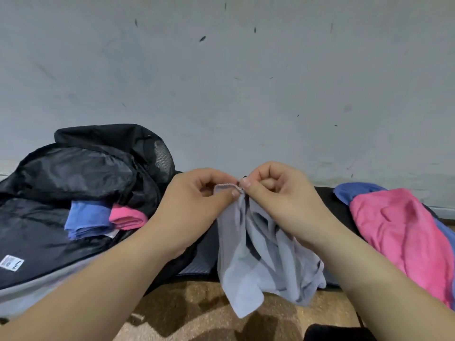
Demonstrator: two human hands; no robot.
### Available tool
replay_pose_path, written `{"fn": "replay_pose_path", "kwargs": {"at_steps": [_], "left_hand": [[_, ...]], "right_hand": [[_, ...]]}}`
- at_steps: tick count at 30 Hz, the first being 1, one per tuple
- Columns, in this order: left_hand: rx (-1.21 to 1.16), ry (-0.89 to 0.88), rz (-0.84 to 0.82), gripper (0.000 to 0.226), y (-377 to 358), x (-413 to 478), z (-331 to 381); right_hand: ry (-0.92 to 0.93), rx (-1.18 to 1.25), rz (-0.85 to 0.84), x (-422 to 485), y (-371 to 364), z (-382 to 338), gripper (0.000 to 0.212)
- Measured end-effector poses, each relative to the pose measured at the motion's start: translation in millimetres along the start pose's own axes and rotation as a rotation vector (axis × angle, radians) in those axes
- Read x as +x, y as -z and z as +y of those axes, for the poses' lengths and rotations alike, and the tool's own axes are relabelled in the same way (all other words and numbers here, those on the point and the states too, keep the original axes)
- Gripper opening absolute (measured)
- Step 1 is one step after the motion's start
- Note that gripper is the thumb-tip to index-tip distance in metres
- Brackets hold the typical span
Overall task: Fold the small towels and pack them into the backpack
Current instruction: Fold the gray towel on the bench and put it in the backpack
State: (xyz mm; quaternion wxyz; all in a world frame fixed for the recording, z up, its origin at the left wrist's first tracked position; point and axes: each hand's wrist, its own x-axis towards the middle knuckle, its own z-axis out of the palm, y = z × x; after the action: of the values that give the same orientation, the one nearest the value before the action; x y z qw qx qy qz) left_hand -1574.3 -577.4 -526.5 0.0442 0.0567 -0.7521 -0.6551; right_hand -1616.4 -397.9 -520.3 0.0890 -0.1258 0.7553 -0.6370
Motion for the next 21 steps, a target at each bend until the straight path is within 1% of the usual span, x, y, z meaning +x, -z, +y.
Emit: {"fn": "replay_pose_path", "kwargs": {"at_steps": [1, 3, 5, 7, 8, 10, 12, 14, 15, 16, 18, 19, 21], "left_hand": [[0.025, -0.009, 0.015, 0.021, 1, 2, -1], [0.078, -0.017, -0.028, 0.030, 3, 2, -2], [0.107, -0.028, -0.095, 0.018, 2, 3, -1], [0.175, -0.048, -0.070, 0.009, 3, 5, -4], [0.217, -0.057, -0.028, 0.009, 5, 7, -5], [0.282, -0.069, 0.079, 0.009, 12, 10, -5], [0.277, -0.077, 0.233, 0.009, 21, 14, -1], [0.245, -0.090, 0.412, 0.007, 34, 20, 0], [0.240, -0.093, 0.461, 0.006, 40, 22, 0], [0.237, -0.084, 0.464, 0.006, 45, 23, -1], [0.250, -0.016, 0.365, 0.007, 47, 23, -4], [0.268, 0.019, 0.316, 0.008, 44, 21, -5], [0.295, 0.040, 0.300, 0.005, 36, 18, -6]], "right_hand": [[0.000, 0.009, -0.041, 0, 2, 0, 0.015], [0.000, 0.068, -0.107, -2, 6, 0, 0.017], [0.009, 0.093, -0.120, -3, 10, 3, 0.018], [0.004, 0.010, -0.099, -3, 15, 7, 0.017], [-0.019, -0.046, -0.105, -3, 19, 9, 0.018], [-0.095, -0.125, -0.170, -3, 31, 15, 0.024], [-0.163, -0.225, -0.223, -3, 46, 20, 0.034], [-0.165, -0.304, -0.206, -3, 58, 26, 0.040], [-0.146, -0.299, -0.177, -4, 63, 29, 0.037], [-0.133, -0.270, -0.142, -5, 66, 32, 0.032], [-0.124, -0.214, -0.072, -6, 70, 37, 0.029], [-0.131, -0.192, -0.037, -7, 71, 38, 0.031], [-0.143, -0.115, 0.028, -7, 70, 40, 0.040]]}}
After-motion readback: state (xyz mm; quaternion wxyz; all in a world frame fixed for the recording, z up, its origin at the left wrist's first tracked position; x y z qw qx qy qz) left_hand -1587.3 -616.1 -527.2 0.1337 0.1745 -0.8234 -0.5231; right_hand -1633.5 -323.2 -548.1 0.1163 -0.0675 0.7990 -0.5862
